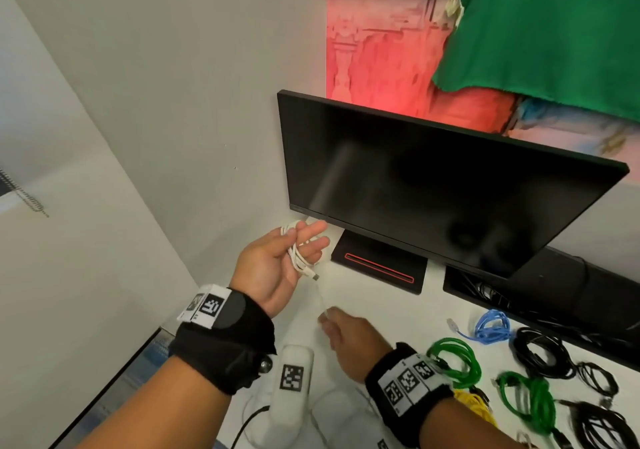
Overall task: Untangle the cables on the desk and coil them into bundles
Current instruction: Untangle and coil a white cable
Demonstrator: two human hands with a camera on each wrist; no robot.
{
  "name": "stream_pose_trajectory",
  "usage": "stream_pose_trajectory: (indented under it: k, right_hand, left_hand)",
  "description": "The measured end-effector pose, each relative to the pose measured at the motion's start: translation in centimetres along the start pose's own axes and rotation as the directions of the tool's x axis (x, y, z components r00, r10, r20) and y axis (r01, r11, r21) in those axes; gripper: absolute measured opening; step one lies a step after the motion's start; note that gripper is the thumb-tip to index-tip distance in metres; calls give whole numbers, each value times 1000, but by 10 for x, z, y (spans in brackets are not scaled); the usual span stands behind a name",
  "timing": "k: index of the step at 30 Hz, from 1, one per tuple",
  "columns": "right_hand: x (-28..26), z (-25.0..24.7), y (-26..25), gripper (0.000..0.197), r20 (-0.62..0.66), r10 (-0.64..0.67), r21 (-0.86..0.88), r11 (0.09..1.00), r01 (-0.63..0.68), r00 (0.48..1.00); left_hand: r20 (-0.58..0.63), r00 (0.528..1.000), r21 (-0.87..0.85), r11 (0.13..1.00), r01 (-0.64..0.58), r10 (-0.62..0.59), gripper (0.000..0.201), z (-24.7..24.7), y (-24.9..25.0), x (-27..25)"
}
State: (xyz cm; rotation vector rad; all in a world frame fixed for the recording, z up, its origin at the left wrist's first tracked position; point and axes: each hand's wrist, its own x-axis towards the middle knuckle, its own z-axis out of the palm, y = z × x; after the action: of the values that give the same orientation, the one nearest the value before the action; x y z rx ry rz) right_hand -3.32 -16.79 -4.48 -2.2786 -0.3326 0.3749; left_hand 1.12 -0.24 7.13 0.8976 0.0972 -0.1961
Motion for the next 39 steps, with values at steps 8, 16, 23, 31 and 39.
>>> stream_pose_trajectory:
  k: [8, 16, 23, 31, 39]
  right_hand:
    - [-14, -50, -52, 13, -7, -338, -60, 940, 337, 941]
    - [0, -65, -32, 4, -101, -254, -256, 941, 221, 962]
    - [3, -81, 17, 19, -335, 83, -52, 993, -107, 939]
    - [4, -46, 12, 24, 144, 224, 226, 941, -252, 964]
    - [21, -56, 4, 17, -353, 364, 360, 903, -234, 862]
  left_hand:
    - [161, 969, 869, 493, -47, -190, 25, -28, -36, -17]
    - [128, 945, 992, 35, -123, -301, 31, -31, -20, -16]
    - [46, 982, 971, 238, -2, -181, 40, -53, 12, -14]
    - [48, 983, 849, 525, 53, -176, 31, -44, 7, -17]
    - [-15, 939, 507, 807, 303, -343, 25, -46, -7, -29]
